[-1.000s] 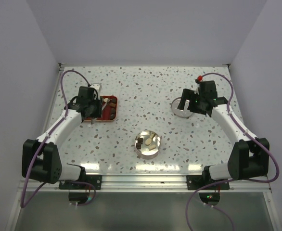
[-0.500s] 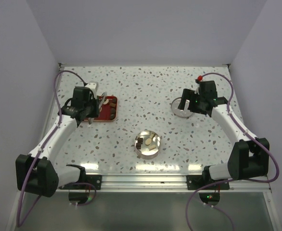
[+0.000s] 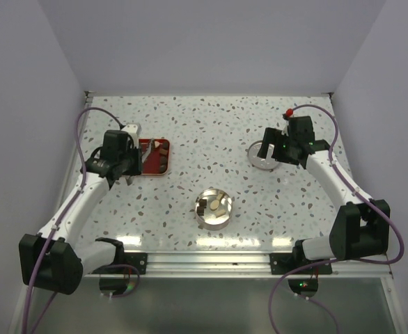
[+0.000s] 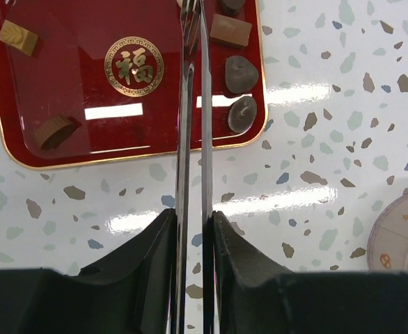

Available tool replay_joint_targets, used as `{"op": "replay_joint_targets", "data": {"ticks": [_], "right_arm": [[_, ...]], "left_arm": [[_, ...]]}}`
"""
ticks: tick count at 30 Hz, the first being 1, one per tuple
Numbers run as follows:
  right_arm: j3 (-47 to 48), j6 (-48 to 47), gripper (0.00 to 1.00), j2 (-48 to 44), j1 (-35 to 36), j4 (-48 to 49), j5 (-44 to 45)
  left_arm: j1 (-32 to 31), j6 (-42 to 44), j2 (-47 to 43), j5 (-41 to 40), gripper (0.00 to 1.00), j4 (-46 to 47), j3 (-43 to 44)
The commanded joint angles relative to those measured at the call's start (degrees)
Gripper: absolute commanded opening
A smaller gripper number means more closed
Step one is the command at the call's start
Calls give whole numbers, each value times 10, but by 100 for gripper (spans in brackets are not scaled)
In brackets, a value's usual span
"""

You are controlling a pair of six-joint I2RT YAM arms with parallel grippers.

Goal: Pack the chocolate

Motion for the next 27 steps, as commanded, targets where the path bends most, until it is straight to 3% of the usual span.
{"op": "replay_joint_targets", "data": {"ticks": [1,13,27], "right_arm": [[25,0,97,-9,-1,1,-11],[22,-1,97,-18,-1,-3,-4],[19,-3,97,-17,0,-2,-3]], "left_arm": [[3,-16,17,3,32,-3,9],[4,-24,31,-21,40,26,0],[3,-21,78,-23,41,53,3]]}}
